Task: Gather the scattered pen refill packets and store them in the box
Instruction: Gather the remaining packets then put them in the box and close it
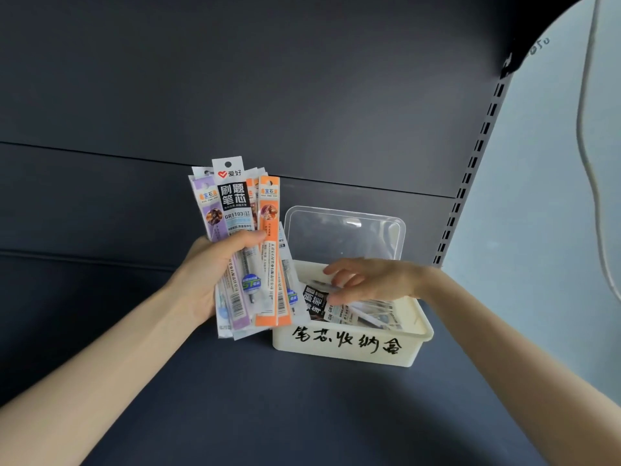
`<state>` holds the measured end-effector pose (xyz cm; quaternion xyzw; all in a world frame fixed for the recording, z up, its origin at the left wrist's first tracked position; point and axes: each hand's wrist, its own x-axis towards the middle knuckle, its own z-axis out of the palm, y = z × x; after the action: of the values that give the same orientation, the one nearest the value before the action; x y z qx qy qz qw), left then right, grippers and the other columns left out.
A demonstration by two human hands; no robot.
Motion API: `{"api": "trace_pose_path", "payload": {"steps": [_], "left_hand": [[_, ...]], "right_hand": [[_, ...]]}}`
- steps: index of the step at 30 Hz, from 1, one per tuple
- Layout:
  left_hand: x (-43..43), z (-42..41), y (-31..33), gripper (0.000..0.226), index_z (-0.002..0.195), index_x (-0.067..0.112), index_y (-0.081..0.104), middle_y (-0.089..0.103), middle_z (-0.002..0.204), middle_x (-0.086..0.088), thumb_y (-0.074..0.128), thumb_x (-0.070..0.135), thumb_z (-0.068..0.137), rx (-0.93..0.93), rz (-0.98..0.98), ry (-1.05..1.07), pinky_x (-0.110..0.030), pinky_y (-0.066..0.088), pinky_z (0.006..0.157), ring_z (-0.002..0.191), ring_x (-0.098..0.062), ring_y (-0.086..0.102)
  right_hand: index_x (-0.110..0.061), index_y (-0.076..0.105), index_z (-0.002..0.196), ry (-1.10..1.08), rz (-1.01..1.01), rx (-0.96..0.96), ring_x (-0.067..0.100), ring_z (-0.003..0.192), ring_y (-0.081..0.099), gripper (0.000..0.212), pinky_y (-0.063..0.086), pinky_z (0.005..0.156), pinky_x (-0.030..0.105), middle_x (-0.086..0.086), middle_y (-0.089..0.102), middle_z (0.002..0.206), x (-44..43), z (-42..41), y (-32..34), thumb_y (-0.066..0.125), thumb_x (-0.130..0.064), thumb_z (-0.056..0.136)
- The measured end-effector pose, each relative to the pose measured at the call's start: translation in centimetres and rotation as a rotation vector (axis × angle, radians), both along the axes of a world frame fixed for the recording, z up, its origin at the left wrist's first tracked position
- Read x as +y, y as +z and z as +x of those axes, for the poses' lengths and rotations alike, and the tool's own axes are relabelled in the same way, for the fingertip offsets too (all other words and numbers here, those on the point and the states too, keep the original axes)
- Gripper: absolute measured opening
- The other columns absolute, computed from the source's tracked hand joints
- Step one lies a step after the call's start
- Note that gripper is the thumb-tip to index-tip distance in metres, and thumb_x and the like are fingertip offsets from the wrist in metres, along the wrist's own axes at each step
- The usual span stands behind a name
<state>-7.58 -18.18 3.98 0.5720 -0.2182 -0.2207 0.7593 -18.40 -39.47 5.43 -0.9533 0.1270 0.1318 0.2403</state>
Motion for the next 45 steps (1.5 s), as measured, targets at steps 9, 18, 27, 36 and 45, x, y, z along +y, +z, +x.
{"api": "trace_pose_path", "payload": {"steps": [9,18,27,36,45], "left_hand": [[-1.2,-1.5,1.3,0.007,0.084,0.019,0.068,0.075,0.070,0.002,0.069,0.014,0.080,-0.022,-0.105,0.013,-0.027,0.055,0.049,0.062,-0.014,0.073],[-7.3,-5.2,3.2,0.031,0.105,0.019,0.068,0.076,0.093,-0.008,0.068,0.037,0.080,0.123,-0.200,-0.088,-0.041,0.060,0.069,0.081,-0.026,0.074],[-9.1,-5.7,1.2,0.016,0.087,0.040,0.063,0.074,0.100,-0.006,0.062,0.054,0.079,0.102,-0.094,-0.137,-0.050,0.055,0.084,0.090,-0.026,0.072],[-8.7,-4.7,0.5,0.038,0.113,0.027,0.058,0.072,0.103,0.000,0.055,0.051,0.084,-0.006,-0.047,-0.098,-0.039,0.056,0.076,0.093,-0.020,0.070],[-8.6,-4.6,0.2,0.061,0.119,0.022,0.057,0.073,0.105,-0.003,0.066,0.050,0.066,0.023,-0.072,-0.041,-0.047,0.053,0.090,0.098,-0.024,0.069]], "right_hand": [[-0.018,0.059,0.124,-0.053,0.422,-0.466,0.010,0.118,0.059,0.059,0.042,0.106,0.032,-0.004,0.064,0.125,1.6,-2.4,1.0,0.045,-0.060,0.085],[-0.014,0.060,0.109,0.031,0.714,-0.518,0.029,0.096,0.070,0.030,0.058,0.081,0.038,0.004,0.073,0.100,3.0,-3.8,2.5,0.070,-0.017,0.081],[-0.005,0.060,0.116,-0.015,0.648,-0.513,0.024,0.094,0.071,0.041,0.056,0.081,0.032,0.010,0.072,0.106,0.6,-3.2,1.1,0.072,0.002,0.078],[-0.004,0.058,0.120,-0.015,0.573,-0.424,0.021,0.096,0.071,0.043,0.055,0.078,0.028,0.009,0.071,0.111,-1.0,-2.8,0.7,0.071,0.000,0.079],[-0.012,0.063,0.111,-0.040,0.758,-0.436,0.030,0.102,0.068,0.041,0.054,0.088,0.038,0.013,0.071,0.111,-1.1,-2.0,-0.8,0.072,0.006,0.075]]}}
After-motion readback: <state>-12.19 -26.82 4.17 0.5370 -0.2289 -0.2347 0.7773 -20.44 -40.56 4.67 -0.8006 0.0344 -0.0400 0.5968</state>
